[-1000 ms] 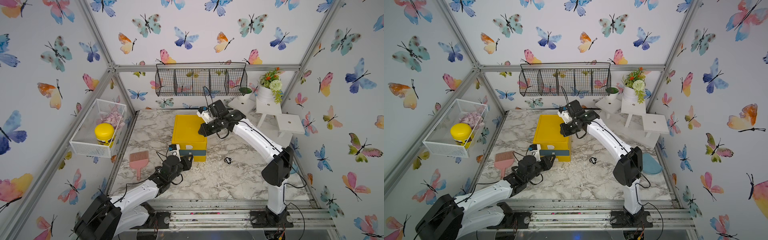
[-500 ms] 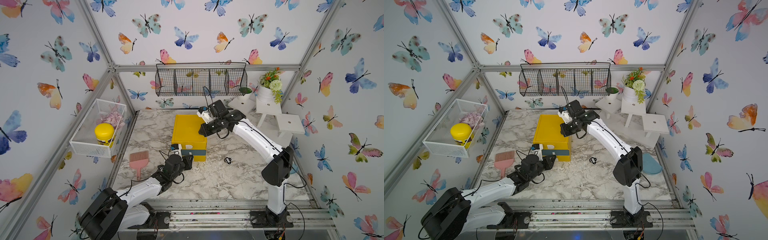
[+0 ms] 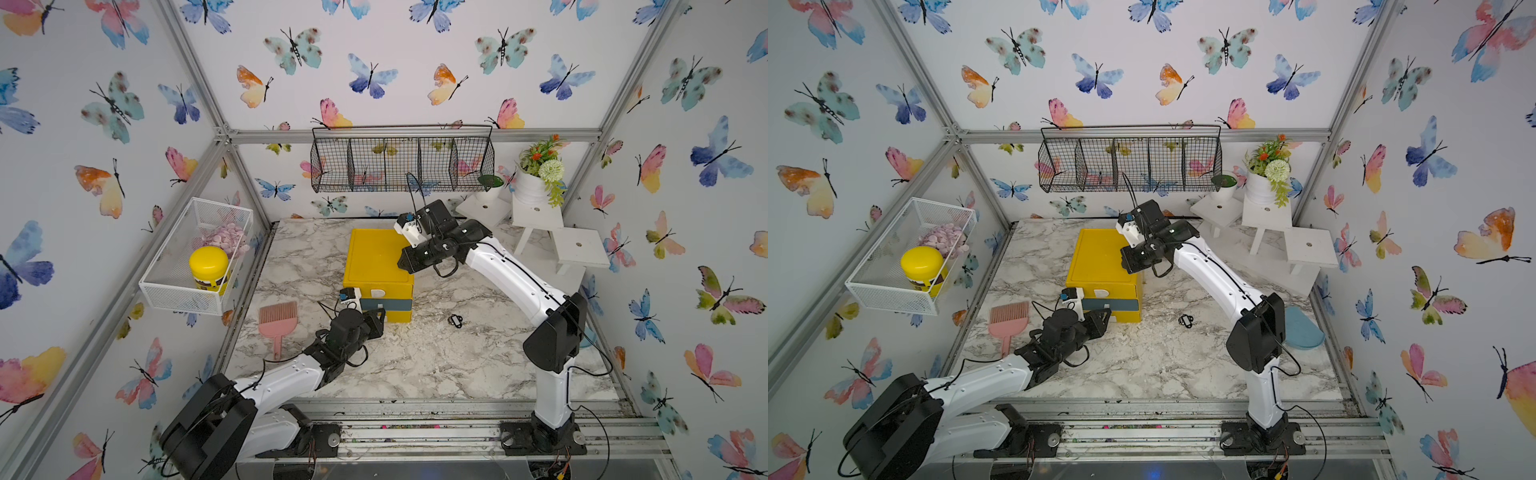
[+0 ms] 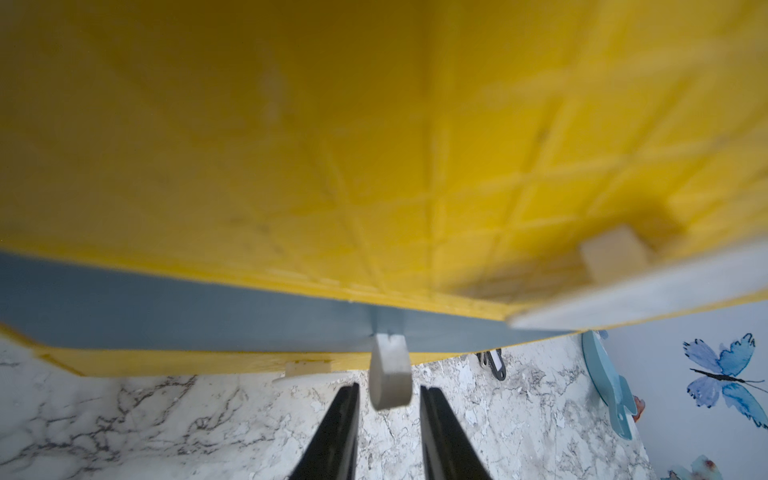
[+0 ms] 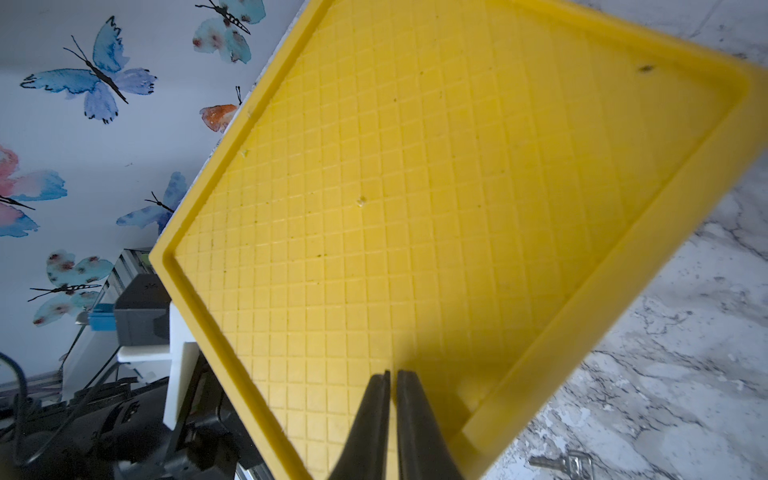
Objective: Take the keys out of the drawer
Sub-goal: Open the drawer in the storage box.
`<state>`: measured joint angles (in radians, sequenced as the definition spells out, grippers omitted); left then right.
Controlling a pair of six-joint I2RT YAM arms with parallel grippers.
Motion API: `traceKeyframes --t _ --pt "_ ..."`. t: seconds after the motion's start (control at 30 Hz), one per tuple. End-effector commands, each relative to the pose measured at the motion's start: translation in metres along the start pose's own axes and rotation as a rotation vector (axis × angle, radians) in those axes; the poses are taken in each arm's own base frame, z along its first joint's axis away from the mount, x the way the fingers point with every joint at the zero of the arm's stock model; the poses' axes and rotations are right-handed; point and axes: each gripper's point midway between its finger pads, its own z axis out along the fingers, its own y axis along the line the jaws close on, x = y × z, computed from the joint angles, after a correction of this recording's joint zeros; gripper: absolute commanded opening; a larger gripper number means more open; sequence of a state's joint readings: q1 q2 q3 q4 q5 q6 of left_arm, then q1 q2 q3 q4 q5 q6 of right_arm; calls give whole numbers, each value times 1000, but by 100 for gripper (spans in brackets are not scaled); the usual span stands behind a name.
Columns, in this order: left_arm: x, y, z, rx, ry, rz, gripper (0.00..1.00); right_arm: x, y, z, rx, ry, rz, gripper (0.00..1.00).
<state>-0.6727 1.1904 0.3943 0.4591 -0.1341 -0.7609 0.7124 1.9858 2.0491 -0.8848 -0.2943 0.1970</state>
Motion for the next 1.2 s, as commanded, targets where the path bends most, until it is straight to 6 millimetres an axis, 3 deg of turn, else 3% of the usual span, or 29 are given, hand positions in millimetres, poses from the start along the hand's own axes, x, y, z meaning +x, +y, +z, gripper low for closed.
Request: traceKeyframes --t 0.0,0.33,0.7,1.17 --pt "-12 4 -3 -21 -56 -13 32 -2 2 -13 11 -13 -17 13" --pt "-12 -4 10 -3 -32 15 29 -1 2 -11 12 -5 -15 13" --pt "-13 -3 9 5 -42 23 1 -3 1 -10 15 -8 -24 12" --pt "-3 6 -7 7 -23 -2 0 -6 0 -9 22 -13 -39 12"
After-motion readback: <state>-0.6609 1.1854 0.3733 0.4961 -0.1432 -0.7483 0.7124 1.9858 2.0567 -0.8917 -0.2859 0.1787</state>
